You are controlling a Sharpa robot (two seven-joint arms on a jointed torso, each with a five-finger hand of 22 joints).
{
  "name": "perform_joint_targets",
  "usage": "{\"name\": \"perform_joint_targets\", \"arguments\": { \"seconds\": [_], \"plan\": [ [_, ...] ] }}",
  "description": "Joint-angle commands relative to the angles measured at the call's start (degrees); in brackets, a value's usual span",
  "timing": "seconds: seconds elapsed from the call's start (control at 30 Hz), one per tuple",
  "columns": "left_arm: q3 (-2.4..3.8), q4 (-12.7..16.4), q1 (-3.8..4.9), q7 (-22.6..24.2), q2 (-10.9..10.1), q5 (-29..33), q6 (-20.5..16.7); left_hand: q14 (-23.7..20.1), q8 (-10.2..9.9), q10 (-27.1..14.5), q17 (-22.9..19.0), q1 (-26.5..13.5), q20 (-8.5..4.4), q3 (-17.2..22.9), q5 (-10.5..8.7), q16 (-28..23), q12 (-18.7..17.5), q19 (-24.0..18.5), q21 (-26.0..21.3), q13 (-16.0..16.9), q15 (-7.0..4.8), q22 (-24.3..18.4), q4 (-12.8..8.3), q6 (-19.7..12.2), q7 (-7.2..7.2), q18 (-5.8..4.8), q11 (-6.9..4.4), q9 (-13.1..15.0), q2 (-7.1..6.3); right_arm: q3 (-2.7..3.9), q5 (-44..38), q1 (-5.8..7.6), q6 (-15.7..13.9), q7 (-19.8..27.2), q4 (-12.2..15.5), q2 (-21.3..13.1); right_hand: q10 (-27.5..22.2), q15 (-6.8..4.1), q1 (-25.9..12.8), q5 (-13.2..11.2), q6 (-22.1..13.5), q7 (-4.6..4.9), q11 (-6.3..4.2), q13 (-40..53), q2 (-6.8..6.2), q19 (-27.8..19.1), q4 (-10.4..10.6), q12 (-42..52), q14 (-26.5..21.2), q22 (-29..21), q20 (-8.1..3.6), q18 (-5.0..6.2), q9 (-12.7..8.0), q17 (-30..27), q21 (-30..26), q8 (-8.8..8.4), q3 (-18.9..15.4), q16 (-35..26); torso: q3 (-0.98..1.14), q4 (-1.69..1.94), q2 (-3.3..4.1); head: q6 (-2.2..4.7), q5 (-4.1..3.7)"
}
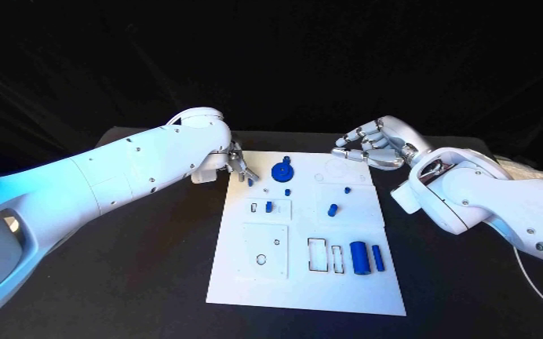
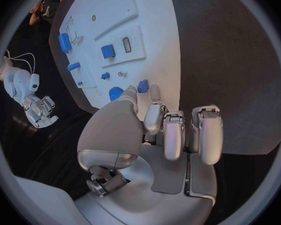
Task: Assemble the parts on the task board
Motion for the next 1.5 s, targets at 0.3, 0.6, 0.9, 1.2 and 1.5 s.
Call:
{"name": "perform_joint_targets", "arguments": {
  "seconds": [0.3, 0.6, 0.9, 1.2, 1.5],
  "plan": [
    [-0.02, -0.2, 0.03, -0.2, 0.5, 0.9, -0.5, 6.0, 0.4, 0.3, 15.1, 0.1, 0.21, -0.2, 0.08, 0.2, 0.4, 5.4, 0.5, 0.1, 0.19, 14.2, -0.1, 0.3, -0.07, -0.54, -0.08, 0.1, 0.73, 0.00, -0.2, -0.10, 0.7, 0.5, -0.2, 0.2, -0.1, -0.10, 0.0, 0.2, -0.4, 0.00, -0.15, -0.7, 0.55, 0.8, -0.1, -0.2, 3.6, 9.0, -0.24, 0.86, 0.1, 3.2, -0.3, -0.19, -0.4, -0.4, 0.04, 0.02, 0.05, -0.04, 0.00],
    [-0.03, -0.8, -0.06, -0.5, 1.0, 1.0, -1.3, 6.0, 0.6, 0.4, 15.1, 1.3, 0.09, 0.2, 0.24, 0.2, 0.5, 5.5, 0.5, 0.3, 0.07, 14.2, -0.3, 0.3, -0.21, -0.56, -0.21, 0.2, 1.69, 0.00, -0.1, -0.19, 0.8, 0.4, -0.3, 0.4, 0.0, -0.10, 0.1, 0.3, -0.4, 0.00, -0.15, -0.6, 0.66, 0.8, -0.1, 0.0, 3.6, 9.0, -0.23, 0.86, 0.2, 3.3, -0.3, -0.20, -0.4, -0.4, 0.02, -0.03, 0.01, -0.13, 0.01],
    [-0.05, -1.2, -0.12, -0.7, 1.3, 1.0, -1.1, 6.0, 0.7, 0.4, 15.1, 2.0, 0.05, 0.4, 0.19, 0.2, 0.5, 5.5, 0.5, 0.2, 0.04, 14.2, -0.4, 0.2, -0.24, -0.56, -0.24, 0.3, 1.82, 0.00, -0.1, -0.22, 0.9, 0.4, -0.3, 0.4, 0.0, -0.10, 0.1, 0.3, -0.4, 0.00, -0.15, -0.6, 0.66, 0.8, -0.1, 0.0, 3.6, 9.0, -0.23, 0.86, 0.2, 3.3, -0.3, -0.20, -0.4, -0.4, 0.00, 0.02, -0.01, -0.13, -0.09],
    [-0.08, -1.7, -0.15, -1.0, 1.6, 1.0, -0.2, 6.0, 0.8, 0.5, 15.1, 3.1, 0.01, 0.7, 0.16, 0.2, 0.5, 5.5, 0.5, 0.3, 0.01, 14.2, -0.6, 0.2, -0.28, -0.55, -0.28, 0.3, 2.05, 0.00, -0.1, -0.25, 0.9, 0.4, -0.3, 0.4, 0.0, -0.10, 0.1, 0.3, -0.4, 0.00, -0.15, -0.6, 0.66, 0.8, -0.1, 0.0, 3.6, 9.0, -0.23, 0.86, 0.2, 3.3, -0.3, -0.20, -0.4, -0.4, -0.01, 0.03, -0.03, -0.26, -0.11],
    [-0.18, -2.3, -0.26, -1.2, 2.1, 1.0, 0.6, 6.0, 0.9, 0.5, 15.1, 3.6, -0.01, 0.9, 0.14, 0.2, 0.5, 5.5, 0.5, 0.3, -0.01, 14.2, -0.7, 0.2, -0.33, -0.55, -0.31, 0.3, 2.13, 0.00, -0.2, -0.26, 0.9, 0.3, -0.4, 0.4, 0.0, -0.10, 0.1, 0.3, -0.4, 0.00, -0.15, -0.6, 0.66, 0.8, -0.1, 0.0, 3.6, 9.0, -0.23, 0.86, 0.2, 3.3, -0.3, -0.20, -0.4, -0.4, 0.00, 0.00, 0.00, -0.26, -0.10]
  ]
}}
